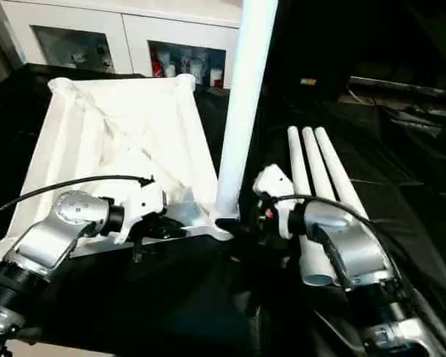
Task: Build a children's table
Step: Pick table leg
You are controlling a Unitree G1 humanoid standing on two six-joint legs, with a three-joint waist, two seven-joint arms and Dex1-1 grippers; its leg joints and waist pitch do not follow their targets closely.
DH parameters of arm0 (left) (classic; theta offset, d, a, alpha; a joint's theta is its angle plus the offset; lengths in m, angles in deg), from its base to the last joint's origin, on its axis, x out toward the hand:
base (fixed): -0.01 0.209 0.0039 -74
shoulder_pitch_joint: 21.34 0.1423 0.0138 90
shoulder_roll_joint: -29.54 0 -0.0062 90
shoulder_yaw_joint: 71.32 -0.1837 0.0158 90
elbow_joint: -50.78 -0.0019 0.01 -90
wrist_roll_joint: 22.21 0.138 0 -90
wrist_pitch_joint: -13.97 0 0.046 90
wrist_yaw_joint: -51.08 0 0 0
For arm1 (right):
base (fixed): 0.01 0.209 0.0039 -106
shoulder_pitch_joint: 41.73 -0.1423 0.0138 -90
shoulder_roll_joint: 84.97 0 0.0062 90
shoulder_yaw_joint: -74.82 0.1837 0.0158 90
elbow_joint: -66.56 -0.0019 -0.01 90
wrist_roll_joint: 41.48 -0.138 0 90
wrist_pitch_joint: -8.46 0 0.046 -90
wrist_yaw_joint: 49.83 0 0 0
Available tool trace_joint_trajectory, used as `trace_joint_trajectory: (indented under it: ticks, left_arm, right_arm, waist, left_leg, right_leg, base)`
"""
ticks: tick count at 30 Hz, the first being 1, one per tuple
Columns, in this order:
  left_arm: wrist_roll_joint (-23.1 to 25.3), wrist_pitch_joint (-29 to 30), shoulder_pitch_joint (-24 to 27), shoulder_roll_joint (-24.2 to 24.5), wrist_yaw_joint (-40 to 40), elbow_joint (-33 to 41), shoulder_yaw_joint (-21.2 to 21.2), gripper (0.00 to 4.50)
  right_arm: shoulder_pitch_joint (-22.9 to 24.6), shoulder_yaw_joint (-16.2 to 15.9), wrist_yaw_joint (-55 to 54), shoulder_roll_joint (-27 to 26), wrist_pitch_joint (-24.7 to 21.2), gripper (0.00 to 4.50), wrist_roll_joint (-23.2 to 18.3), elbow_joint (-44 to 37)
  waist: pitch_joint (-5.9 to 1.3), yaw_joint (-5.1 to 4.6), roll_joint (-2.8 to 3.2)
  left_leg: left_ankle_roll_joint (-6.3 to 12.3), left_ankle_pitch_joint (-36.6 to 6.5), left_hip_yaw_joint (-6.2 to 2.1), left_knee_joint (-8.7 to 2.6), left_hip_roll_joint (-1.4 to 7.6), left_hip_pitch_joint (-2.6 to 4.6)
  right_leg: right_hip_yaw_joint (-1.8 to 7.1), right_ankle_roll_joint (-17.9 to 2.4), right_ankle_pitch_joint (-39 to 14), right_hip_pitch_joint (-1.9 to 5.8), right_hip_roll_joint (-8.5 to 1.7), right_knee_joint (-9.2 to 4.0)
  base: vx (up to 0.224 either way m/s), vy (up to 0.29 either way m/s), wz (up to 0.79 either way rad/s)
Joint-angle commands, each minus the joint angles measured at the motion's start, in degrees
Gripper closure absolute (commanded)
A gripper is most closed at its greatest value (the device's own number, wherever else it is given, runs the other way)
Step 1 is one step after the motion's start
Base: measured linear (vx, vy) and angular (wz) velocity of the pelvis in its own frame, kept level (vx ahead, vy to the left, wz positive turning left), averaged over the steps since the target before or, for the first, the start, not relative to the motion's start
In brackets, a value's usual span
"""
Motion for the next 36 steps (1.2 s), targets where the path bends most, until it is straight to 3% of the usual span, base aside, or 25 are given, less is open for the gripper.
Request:
trace_joint_trajectory:
  ticks: [1,11,23,29,30,32,36]
  left_arm:
    - [-0.9,-1.2,-0.2,-0.7,-1.2,2.6,-0.7,4.5]
    - [-0.7,-1.2,-0.3,-0.6,-1.1,2.5,-0.8,4.5]
    - [0.5,-0.2,-1.2,-2.0,2.3,0.3,-0.2,4.5]
    - [3.2,4.7,-6.1,-8.7,17.2,-8.4,3.3,4.5]
    - [3.8,6.4,-8.1,-11.8,22.4,-11.5,4.2,4.5]
    - [4.1,7.7,-9.7,-14.5,26.8,-13.8,5.0,4.5]
    - [4.9,8.4,-11.9,-19.4,32.7,-17.2,5.2,4.5]
  right_arm:
    - [-0.7,-0.5,0.3,0.0,1.2,1.0,0.8,1.0]
    - [-1.3,-1.0,0.9,-0.8,2.4,1.75,1.3,2.9]
    - [-0.4,-0.6,-1.0,-2.6,2.8,1.86,1.5,4.8]
    - [-0.9,3.2,-19.3,-10.7,2.9,1.86,4.4,12.6]
    - [-1.9,5.3,-28.1,-15.1,2.1,1.86,4.7,15.7]
    - [-3.2,6.8,-35.1,-18.4,1.8,1.87,5.1,18.5]
    - [-5.9,7.6,-42.7,-23.6,2.8,1.87,6.5,22.4]
  waist:
    - [-4.43,-0.16,-0.08]
    - [-4.63,-0.09,-0.06]
    - [-4.74,-0.08,-0.01]
    - [-4.21,-0.55,-0.01]
    - [-4.14,-1.0,0.17]
    - [-4.21,-1.34,0.09]
    - [-4.29,-1.52,0.43]
  left_leg:
    - [3.6,-6.2,-1.87,-3.47,4.08,1.01]
    - [3.98,-5.4,-1.86,-3.29,4.01,0.89]
    - [3.82,-5.5,-1.82,-3.1,3.93,0.82]
    - [1.11,-9.8,-1.95,-3.51,3.84,1.32]
    - [-0.07,-11.6,-2.12,-3.63,3.8,1.56]
    - [-0.95,-12.4,-2.44,-3.73,3.77,1.41]
    - [-0.2,-12.1,-2.28,-3.56,3.58,1.39]
  right_leg:
    - [4.16,-10.4,-9.6,3.31,-6.19,-4.01]
    - [4.13,-10.6,-8.5,3.43,-6.16,-3.81]
    - [4.13,-10.9,-8.1,3.46,-6.13,-3.68]
    - [4.0,-8.3,-18.0,3.03,-6.21,-5.1]
    - [3.89,-8.3,-19.9,2.77,-6.2,-5.39]
    - [3.75,-7.7,-21.6,3.06,-6.51,-5.55]
    - [3.92,-7.4,-20.3,2.93,-6.43,-5.74]
  base:
    - [0.0,0.0,0.0]
    - [0.0,0.0,0.0]
    - [0.0,0.0,0.0]
    - [0.0,0.0,0.0]
    - [0.0,0.0,0.0]
    - [0.0,0.0,0.0]
    - [0.0,0.0,0.0]
